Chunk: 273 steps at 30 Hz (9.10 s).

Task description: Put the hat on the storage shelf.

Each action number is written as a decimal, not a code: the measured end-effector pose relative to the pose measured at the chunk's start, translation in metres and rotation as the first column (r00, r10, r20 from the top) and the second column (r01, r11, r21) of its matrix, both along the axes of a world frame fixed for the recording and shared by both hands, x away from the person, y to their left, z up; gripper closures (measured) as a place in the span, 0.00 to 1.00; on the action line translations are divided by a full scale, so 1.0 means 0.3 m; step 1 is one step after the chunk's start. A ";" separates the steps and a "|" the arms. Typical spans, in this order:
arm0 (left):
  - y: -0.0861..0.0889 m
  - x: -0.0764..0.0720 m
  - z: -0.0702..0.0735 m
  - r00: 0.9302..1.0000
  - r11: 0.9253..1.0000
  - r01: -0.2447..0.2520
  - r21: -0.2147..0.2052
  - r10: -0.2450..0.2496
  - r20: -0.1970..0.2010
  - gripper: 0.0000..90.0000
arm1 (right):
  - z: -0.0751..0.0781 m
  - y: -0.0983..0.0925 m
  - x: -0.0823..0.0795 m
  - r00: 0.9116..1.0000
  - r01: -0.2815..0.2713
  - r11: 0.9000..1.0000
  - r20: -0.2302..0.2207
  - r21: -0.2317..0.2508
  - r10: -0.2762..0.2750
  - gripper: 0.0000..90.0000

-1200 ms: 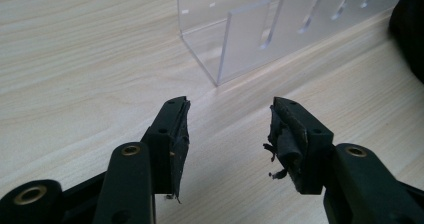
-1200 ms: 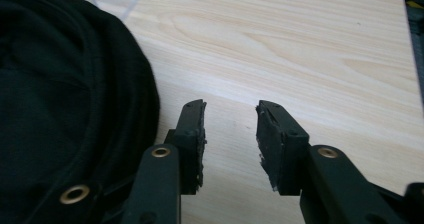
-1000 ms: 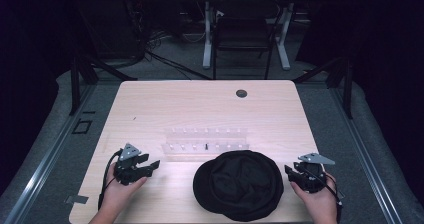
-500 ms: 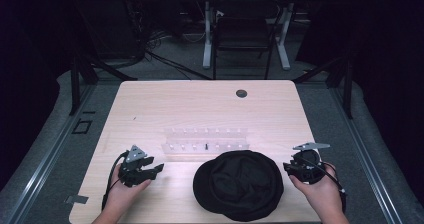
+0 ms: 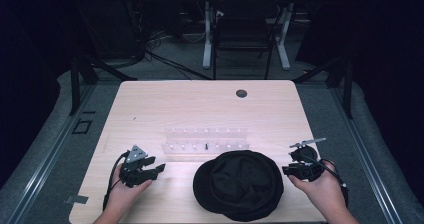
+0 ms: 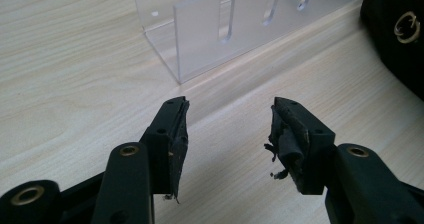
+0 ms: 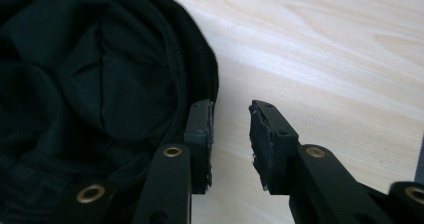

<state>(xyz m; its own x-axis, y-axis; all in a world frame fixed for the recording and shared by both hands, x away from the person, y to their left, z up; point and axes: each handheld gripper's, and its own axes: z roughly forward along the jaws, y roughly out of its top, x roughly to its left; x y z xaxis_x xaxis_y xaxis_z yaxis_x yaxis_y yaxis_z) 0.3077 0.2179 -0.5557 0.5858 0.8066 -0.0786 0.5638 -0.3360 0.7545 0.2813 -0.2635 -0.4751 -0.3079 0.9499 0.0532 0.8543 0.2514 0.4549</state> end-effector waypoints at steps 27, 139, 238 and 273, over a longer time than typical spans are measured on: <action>-0.003 0.006 -0.004 1.000 1.000 0.002 -0.001 -0.002 -0.006 0.54 | -0.087 0.030 0.116 0.967 0.005 1.000 -0.255 0.022 0.001 0.79; -0.003 0.008 -0.004 1.000 1.000 0.003 -0.002 -0.003 -0.011 0.53 | 0.122 -0.048 0.125 0.903 0.154 0.935 -0.431 0.320 -0.002 0.98; -0.002 0.008 -0.004 1.000 1.000 -0.006 -0.006 0.006 -0.003 0.52 | 0.512 -0.043 0.124 0.972 0.053 0.660 -0.189 0.749 0.136 0.98; 0.000 0.008 -0.001 1.000 1.000 -0.012 -0.016 0.012 0.000 0.52 | 0.580 0.082 0.277 0.990 -0.003 0.634 -0.089 0.774 0.113 0.98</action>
<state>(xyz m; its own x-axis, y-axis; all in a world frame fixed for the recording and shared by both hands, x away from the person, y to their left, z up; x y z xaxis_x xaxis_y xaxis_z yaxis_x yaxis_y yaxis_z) 0.3102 0.2180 -0.5561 0.5758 0.8124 -0.0916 0.5675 -0.3165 0.7601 0.3645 -0.2390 -0.3012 -0.2998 0.5264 0.7956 0.9101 -0.0923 0.4040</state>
